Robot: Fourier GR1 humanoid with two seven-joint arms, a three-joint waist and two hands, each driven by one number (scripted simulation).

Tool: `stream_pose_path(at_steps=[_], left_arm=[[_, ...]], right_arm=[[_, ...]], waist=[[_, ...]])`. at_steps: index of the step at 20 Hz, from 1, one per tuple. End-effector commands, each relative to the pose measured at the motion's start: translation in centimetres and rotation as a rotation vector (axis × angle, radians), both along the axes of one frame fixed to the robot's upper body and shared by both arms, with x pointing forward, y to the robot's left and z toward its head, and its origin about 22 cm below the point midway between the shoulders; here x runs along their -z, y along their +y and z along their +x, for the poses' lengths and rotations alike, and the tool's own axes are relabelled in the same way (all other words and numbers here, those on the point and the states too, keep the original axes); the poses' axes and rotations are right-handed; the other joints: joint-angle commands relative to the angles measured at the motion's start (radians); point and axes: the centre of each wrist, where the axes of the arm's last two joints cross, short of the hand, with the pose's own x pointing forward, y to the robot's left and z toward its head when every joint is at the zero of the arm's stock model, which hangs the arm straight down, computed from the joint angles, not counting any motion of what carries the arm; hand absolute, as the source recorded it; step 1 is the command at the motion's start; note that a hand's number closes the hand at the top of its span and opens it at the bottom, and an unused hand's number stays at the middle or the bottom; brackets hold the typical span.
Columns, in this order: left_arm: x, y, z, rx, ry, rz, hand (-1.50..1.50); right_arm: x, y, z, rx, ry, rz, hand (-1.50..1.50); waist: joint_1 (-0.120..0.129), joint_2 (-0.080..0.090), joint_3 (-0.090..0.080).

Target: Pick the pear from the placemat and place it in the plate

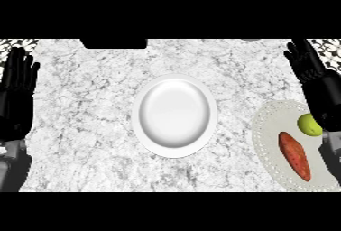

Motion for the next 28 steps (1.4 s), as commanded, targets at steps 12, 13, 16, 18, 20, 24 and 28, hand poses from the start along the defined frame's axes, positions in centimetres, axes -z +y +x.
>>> stream_pose_path(at_steps=[12, 13, 16, 18, 20, 24, 28], left_arm=[[8.3, -2.1, -2.9, 0.225, 0.314, 0.02, 0.0], [9.5, -1.5, -3.2, 0.225, 0.325, 0.028, 0.0], [9.5, -0.2, -2.6, 0.209, 0.334, 0.03, 0.0], [12.3, -0.4, -3.2, 0.186, 0.331, 0.011, 0.0], [11.9, 0.1, -3.4, 0.205, 0.347, 0.012, 0.0], [12.6, 1.0, -4.4, 0.169, 0.356, 0.027, 0.0], [13.4, -1.4, -4.2, 0.169, 0.349, 0.012, 0.0]], right_arm=[[11.4, -10.8, 2.2, 1.164, 0.454, 0.18, -1.5], [10.1, -10.4, 3.8, 1.183, 0.428, 0.16, -1.5], [11.3, -6.7, 6.5, 1.176, 0.423, 0.097, -1.5], [11.3, -8.4, 6.0, 1.225, 0.444, -0.006, -1.5], [11.0, -7.2, 6.3, 1.269, 0.46, -0.028, -1.5], [8.0, -8.1, 7.2, 1.287, 0.56, -0.113, -1.5], [6.0, -9.6, 7.1, 1.199, 0.826, -0.251, -1.5]], waist=[[0.041, 0.046, -0.016], [0.042, 0.04, -0.017], [0.021, 0.025, -0.015], [0.004, 0.022, -0.017], [-0.004, 0.016, -0.017], [-0.01, 0.012, -0.018], [-0.02, 0.009, -0.019]])
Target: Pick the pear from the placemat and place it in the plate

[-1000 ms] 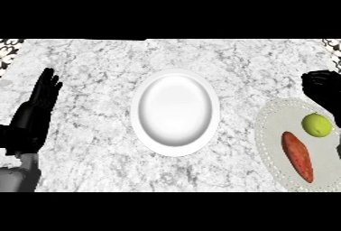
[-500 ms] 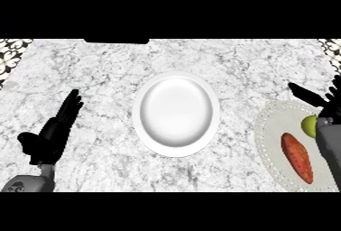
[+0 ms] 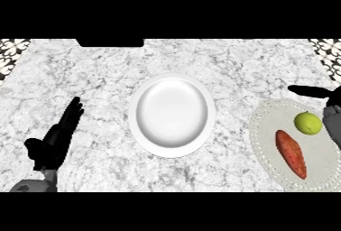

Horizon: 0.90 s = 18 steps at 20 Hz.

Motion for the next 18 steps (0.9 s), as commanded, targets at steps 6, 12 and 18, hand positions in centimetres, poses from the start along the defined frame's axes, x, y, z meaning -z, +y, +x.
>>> stream_pose_path(at_steps=[6, 12, 18], left_arm=[[-0.5, 0.9, 1.2, -0.018, -0.005, 0.012, 0.0], [-0.9, 0.9, 0.8, 0.015, 0.006, -0.008, 0.0], [-0.5, 2.4, -0.4, 0.002, -0.004, 0.005, 0.0]], right_arm=[[-4.3, -0.7, 1.1, -0.133, 0.456, 0.173, -1.5], [-5.2, -1.2, 1.1, -0.098, 0.541, 0.279, -1.5], [-3.4, -3.0, 0.3, -0.065, 0.628, 0.31, -1.5]], waist=[[-0.006, 0.0, 0.001], [0.005, 0.001, 0.002], [0.01, 0.002, 0.003]])
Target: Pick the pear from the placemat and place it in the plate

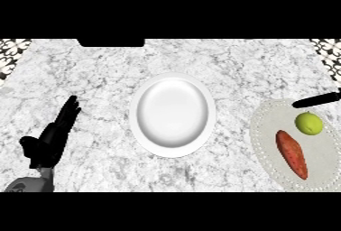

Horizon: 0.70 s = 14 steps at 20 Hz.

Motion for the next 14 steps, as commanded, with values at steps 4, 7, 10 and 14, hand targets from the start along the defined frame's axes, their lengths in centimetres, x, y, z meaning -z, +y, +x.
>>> stream_pose_path(at_steps=[4, 7, 10, 14], left_arm=[[-0.4, 0.0, -0.2, 0.01, 0.002, -0.006, 0.0], [0.6, 0.0, -0.1, 0.014, 0.009, 0.015, 0.0], [1.2, -0.2, -0.3, 0.015, -0.005, -0.008, 0.0], [0.0, -0.8, 0.0, 0.008, 0.004, 0.011, 0.0]], right_arm=[[0.4, -0.2, 0.4, -0.003, 0.235, 0.056, -1.5], [0.4, -1.4, 0.5, 0.0, 0.233, 0.096, -1.5], [2.2, 0.1, -0.4, -0.014, 0.247, 0.103, -1.5], [3.5, -0.7, -0.1, -0.009, 0.267, 0.102, -1.5]], waist=[[0.006, 0.0, 0.0], [0.004, 0.002, 0.0], [-0.004, 0.0, 0.0], [0.004, 0.001, 0.001]])
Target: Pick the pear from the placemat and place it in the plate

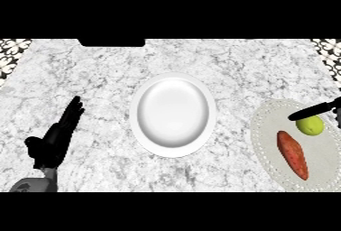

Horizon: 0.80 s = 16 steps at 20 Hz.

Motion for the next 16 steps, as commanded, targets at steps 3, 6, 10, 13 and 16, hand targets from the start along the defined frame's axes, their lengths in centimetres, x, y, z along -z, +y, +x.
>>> stream_pose_path(at_steps=[3, 6, 10, 13, 16], left_arm=[[-1.4, 2.1, -1.4, 0.014, 0.003, 0.003, 0.0], [0.2, 1.1, 0.2, -0.011, -0.018, 0.01, 0.0], [-0.4, -0.4, 0.1, -0.008, -0.011, -0.007, 0.0], [0.5, -0.4, -1.4, -0.003, -0.009, -0.01, 0.0], [-0.6, 0.2, 0.3, -0.014, -0.015, -0.007, 0.0]], right_arm=[[1.3, -1.6, -0.8, 0.025, 0.152, 0.0, -1.5], [2.9, 0.1, -1.0, 0.017, 0.158, -0.013, -1.5], [5.1, 0.5, -0.9, 0.01, 0.126, 0.023, -1.5], [4.4, -1.6, -1.7, -0.057, 0.085, 0.096, 1.5], [5.3, -0.1, -1.6, -0.058, 0.055, 0.07, 1.5]], waist=[[0.004, -0.002, 0.0], [-0.005, -0.001, 0.0], [0.002, 0.0, 0.0], [0.003, 0.0, 0.001], [0.0, 0.0, 0.0]])
